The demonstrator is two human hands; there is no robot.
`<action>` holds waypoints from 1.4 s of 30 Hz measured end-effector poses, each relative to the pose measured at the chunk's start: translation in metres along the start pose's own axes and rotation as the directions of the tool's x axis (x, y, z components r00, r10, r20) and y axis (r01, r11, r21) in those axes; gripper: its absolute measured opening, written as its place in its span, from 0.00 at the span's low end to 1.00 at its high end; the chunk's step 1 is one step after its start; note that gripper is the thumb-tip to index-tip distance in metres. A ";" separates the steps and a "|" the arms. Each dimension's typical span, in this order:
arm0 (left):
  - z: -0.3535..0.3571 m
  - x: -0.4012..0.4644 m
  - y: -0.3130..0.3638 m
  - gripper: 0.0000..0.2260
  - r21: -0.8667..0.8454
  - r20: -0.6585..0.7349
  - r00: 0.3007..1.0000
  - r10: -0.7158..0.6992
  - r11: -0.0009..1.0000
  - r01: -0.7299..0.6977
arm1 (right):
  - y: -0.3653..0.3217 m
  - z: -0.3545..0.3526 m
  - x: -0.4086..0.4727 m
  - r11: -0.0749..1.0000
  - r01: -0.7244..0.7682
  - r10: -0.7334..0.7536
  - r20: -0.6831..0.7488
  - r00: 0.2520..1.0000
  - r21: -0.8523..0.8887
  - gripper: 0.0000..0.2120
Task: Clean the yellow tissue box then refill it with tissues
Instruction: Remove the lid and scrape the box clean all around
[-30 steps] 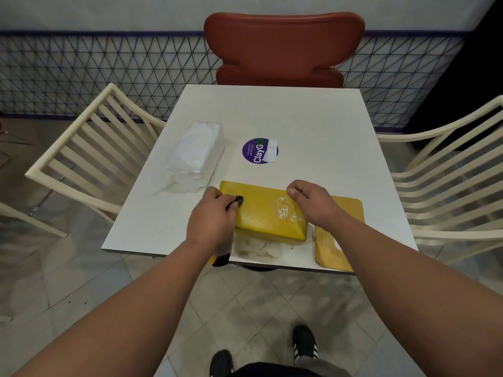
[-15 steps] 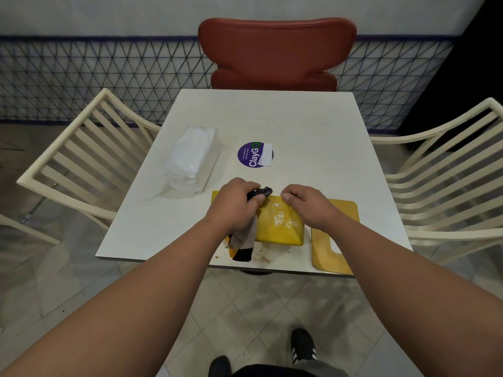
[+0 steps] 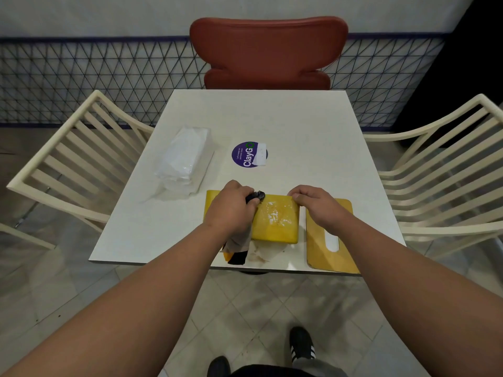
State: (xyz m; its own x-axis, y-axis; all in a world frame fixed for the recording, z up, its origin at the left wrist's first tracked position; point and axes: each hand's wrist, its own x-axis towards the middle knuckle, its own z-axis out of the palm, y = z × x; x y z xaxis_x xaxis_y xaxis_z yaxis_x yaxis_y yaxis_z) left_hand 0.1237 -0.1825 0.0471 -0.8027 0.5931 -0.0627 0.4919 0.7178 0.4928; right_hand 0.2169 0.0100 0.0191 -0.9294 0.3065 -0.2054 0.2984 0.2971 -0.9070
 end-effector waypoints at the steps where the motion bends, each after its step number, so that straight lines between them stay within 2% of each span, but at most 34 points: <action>1: 0.000 0.001 0.000 0.16 -0.001 -0.002 1.000 0.001 1.000 -0.001 | 0.002 -0.002 0.000 1.000 -0.002 0.002 -0.003 1.000 0.003 0.10; 13: 0.007 -0.002 0.005 0.16 -0.001 -0.061 0.998 -0.031 1.000 0.031 | 0.014 0.000 0.003 0.976 -0.036 0.026 0.053 0.998 0.215 0.10; 16: 0.020 -0.015 0.016 0.14 0.017 -0.090 0.996 0.009 1.000 -0.008 | 0.016 0.002 0.004 0.979 -0.023 0.015 0.036 0.999 0.205 0.10; 20: 0.033 -0.030 0.025 0.14 0.052 -0.044 0.992 0.121 0.992 -0.118 | 0.015 0.003 0.003 0.985 -0.005 0.001 0.025 1.000 0.175 0.10; 26: 0.021 -0.021 0.008 0.12 0.026 -0.149 0.989 0.025 0.999 -0.021 | 0.020 0.003 0.005 0.990 -0.003 -0.003 0.038 0.999 0.142 0.10; 31: 0.039 -0.039 0.020 0.13 0.095 -0.050 0.979 0.196 0.977 -0.191 | 0.021 0.006 0.004 0.991 0.021 -0.022 0.005 1.000 0.131 0.10; 37: 0.028 -0.030 0.003 0.12 0.051 -0.165 0.986 0.039 0.998 -0.031 | 0.026 0.007 0.007 0.994 0.016 -0.015 -0.008 1.000 0.110 0.10; 42: 0.045 -0.041 0.026 0.14 0.103 -0.062 0.974 0.218 0.972 -0.211 | 0.025 0.007 0.006 0.996 0.037 -0.034 -0.032 0.999 0.085 0.09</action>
State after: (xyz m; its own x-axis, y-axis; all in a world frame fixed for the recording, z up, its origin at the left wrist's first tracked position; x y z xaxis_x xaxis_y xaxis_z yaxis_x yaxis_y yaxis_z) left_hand 0.1845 -0.1719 0.0230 -0.6956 0.7115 0.0996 0.6819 0.6102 0.4033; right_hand 0.2167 0.0126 -0.0075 -0.9317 0.3249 -0.1626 0.2447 0.2301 -0.9419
